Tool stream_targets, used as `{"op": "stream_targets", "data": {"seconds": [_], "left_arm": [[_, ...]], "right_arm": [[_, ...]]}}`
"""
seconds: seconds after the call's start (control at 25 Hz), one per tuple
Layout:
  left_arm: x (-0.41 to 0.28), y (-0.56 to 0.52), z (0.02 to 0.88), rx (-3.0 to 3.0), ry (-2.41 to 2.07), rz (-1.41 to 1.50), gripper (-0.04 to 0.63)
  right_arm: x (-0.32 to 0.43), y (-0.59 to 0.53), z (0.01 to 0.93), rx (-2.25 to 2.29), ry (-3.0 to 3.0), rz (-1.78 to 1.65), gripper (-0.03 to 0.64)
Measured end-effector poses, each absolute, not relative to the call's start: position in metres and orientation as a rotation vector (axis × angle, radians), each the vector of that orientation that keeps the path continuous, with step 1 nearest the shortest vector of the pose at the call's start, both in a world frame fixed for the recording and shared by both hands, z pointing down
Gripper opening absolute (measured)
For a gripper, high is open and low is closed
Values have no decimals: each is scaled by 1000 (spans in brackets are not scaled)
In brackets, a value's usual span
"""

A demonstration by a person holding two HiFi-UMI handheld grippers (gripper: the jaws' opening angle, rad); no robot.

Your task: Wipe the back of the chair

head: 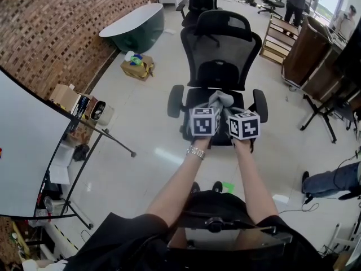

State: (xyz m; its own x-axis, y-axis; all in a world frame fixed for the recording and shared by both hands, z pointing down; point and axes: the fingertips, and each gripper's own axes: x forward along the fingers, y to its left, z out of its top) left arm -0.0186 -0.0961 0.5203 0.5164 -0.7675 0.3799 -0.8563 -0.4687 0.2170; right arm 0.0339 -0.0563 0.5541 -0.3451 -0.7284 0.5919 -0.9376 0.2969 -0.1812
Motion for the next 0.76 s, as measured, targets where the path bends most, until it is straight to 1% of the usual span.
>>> {"op": "stream_targets", "data": {"seconds": [0.76], "left_arm": [[-7,-110,497,2444,-1379,290,29]], "right_arm": [[34,-67,550,1396,-2263,769,3]]}}
